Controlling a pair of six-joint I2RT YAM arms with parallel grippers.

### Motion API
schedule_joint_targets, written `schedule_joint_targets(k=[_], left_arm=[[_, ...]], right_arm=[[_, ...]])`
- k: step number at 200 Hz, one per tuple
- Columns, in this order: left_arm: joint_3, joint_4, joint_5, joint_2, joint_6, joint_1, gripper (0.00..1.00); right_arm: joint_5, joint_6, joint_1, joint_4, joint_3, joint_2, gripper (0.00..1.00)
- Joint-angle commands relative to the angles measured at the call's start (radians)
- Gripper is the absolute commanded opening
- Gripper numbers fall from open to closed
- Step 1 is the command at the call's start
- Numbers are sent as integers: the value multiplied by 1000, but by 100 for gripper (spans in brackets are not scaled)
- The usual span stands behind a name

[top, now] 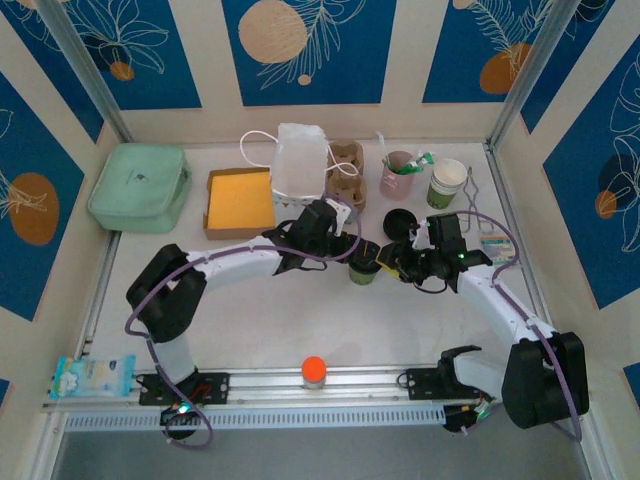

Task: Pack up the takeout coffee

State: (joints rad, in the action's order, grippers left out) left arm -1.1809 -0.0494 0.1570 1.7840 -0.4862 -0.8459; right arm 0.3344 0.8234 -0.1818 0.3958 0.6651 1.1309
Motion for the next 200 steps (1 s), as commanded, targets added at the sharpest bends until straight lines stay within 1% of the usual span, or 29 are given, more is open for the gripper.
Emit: schedule_joint_targets(k=[1,75,119,163,200], left_arm=[[38,70,-3,48,-9,7,49],[120,56,-24,34,-28,8,48],[169,29,-20,35,-46,8,48],[193,14,-16,31,-55,2,47],[178,30,-22,17,-47,-7,47]], right_arm=[[-57,14,12,78,-34,25,35],[-57,2,7,90,-5,9,35],[-78,-1,1,105,9,31,35],[-128,23,1,113,-35,46,35],[-121,31,5,106,-41,31,34]])
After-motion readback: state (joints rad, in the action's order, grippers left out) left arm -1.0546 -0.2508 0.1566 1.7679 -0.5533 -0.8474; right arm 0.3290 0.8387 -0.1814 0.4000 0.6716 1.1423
